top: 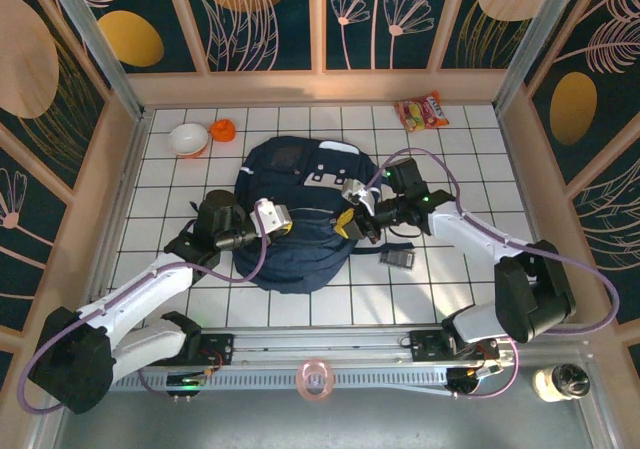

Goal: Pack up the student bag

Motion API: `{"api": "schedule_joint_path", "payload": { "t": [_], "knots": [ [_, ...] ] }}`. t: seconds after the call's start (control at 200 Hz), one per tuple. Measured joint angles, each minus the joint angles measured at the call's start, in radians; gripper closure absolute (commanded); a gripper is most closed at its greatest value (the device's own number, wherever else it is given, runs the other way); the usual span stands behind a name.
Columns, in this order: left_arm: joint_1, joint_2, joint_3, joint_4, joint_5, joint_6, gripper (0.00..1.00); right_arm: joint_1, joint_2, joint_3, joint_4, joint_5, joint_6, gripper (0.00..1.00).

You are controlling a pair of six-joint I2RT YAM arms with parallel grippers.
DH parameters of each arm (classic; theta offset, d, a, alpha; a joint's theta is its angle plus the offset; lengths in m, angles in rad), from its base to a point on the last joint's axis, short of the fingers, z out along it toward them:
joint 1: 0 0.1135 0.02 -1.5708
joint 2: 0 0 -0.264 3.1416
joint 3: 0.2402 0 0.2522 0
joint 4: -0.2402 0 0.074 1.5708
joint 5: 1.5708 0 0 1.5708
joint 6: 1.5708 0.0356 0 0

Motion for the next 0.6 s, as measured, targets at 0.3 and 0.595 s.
{"api": "schedule_joint_path", "payload": {
  "t": [0.3,0.595],
  "knots": [
    [-0.001,0.004,0.000,0.006,-0.035,-0.020,1.00,0.015,-0.002,0.000,0.009,0.027,0.088,1.00],
    [-0.005,0.005,0.002,0.026,-0.117,-0.076,1.00,0.078,-0.047,-0.001,0.105,0.175,0.445,0.86]
  ]
}}
